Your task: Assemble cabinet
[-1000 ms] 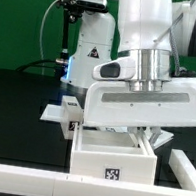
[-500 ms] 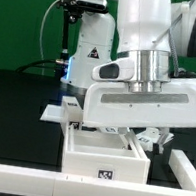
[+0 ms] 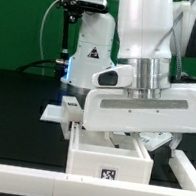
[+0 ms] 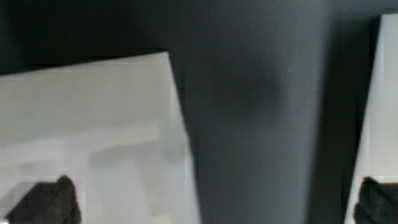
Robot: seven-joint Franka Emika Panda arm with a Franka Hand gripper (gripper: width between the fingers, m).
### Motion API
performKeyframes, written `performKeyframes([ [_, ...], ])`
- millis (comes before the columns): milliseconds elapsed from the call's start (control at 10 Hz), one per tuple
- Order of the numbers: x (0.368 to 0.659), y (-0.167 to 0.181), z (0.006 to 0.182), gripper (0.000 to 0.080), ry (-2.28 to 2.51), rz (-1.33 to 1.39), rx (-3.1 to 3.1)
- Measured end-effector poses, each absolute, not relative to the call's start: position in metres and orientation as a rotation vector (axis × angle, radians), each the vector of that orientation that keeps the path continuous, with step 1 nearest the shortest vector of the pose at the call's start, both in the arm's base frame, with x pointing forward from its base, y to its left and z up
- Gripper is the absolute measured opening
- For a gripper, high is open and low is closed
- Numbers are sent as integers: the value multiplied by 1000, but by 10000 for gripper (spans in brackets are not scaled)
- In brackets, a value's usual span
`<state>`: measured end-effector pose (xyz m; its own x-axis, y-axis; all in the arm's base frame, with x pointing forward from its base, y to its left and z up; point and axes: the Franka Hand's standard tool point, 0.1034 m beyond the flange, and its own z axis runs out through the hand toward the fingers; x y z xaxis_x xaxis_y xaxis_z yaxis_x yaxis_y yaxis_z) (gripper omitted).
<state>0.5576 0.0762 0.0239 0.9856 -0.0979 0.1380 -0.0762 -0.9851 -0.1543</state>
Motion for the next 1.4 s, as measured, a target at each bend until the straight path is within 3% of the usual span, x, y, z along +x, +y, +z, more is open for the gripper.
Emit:
performKeyframes([
  [500,558,74,24,789,131,-224,-2983],
  [600,558,74,24,674,131,-224,-2983],
  [700,558,74,24,674,131,-224,-2983],
  [900,558,74,24,316,130,-223,-2983],
  [1000,559,74,24,316,103,-220,-2984],
  [1200,560,80,26,63,89,-224,-2979],
  [1400,562,95,29,40,113,-235,-2972],
])
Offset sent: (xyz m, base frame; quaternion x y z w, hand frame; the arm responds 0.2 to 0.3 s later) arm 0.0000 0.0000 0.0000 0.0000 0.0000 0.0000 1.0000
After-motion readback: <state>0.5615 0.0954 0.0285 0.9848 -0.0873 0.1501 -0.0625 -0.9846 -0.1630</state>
